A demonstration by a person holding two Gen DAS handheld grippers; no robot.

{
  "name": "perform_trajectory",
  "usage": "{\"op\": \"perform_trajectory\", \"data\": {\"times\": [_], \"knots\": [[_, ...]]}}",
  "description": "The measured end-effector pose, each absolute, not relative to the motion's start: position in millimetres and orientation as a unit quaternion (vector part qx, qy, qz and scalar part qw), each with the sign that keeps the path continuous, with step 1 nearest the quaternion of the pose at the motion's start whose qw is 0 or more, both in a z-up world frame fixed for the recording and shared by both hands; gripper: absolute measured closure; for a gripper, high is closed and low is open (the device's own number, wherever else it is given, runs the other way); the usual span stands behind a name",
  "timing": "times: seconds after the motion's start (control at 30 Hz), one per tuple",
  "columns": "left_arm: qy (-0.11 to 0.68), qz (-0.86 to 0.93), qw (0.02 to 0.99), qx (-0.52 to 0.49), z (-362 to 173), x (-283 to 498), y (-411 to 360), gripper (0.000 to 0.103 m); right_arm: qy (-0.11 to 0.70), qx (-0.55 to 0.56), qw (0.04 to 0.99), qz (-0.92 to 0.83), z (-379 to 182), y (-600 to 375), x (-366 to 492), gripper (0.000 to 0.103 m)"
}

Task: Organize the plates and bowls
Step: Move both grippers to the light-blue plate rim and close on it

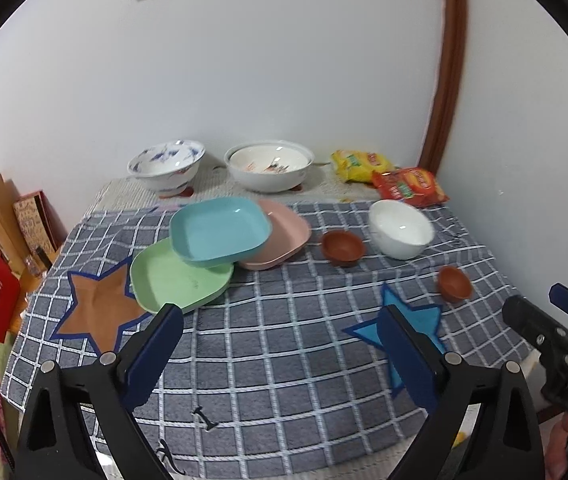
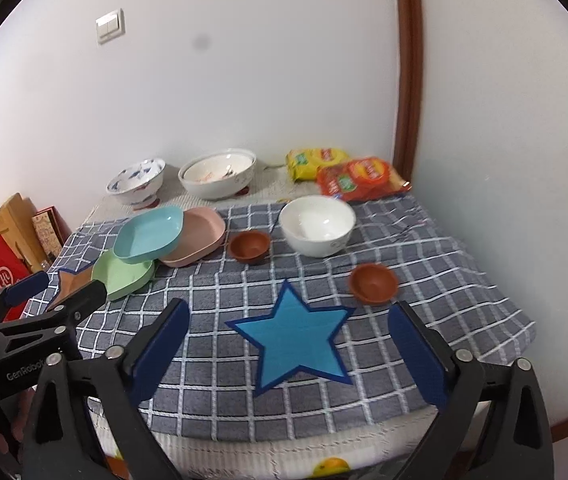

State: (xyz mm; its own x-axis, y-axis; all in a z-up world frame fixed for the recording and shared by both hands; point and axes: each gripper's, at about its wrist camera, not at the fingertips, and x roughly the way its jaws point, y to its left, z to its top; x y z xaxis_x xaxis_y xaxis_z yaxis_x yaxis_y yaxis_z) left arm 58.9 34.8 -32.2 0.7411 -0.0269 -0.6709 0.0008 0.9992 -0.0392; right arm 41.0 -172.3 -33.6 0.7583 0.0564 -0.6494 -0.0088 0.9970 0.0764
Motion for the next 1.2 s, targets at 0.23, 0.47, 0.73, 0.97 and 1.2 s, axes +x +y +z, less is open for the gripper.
{"op": "perform_trajectory", "data": {"times": [0.23,0.47,0.73,0.97,1.2], "knots": [[0.398,0.033,0.915,-0.063,-63,97,95,0.016,0.374,0.051,0.925,0.051,-48,-149,84,0.008],[0.420,0.059,0.902,-0.080,-82,129,132,0.043,0.387,0.059,0.916,0.085,-62,-125,129,0.011],[0.432,0.067,0.893,-0.102,-90,170,160,0.043,0.405,0.050,0.907,0.103,-80,-99,181,0.020],[0.438,0.068,0.893,-0.081,-97,208,161,0.043,0.420,0.044,0.898,0.126,-94,-73,224,0.031],[0.451,0.072,0.886,-0.074,-112,239,162,0.036,0.438,0.035,0.885,0.154,-113,-41,265,0.042]]}}
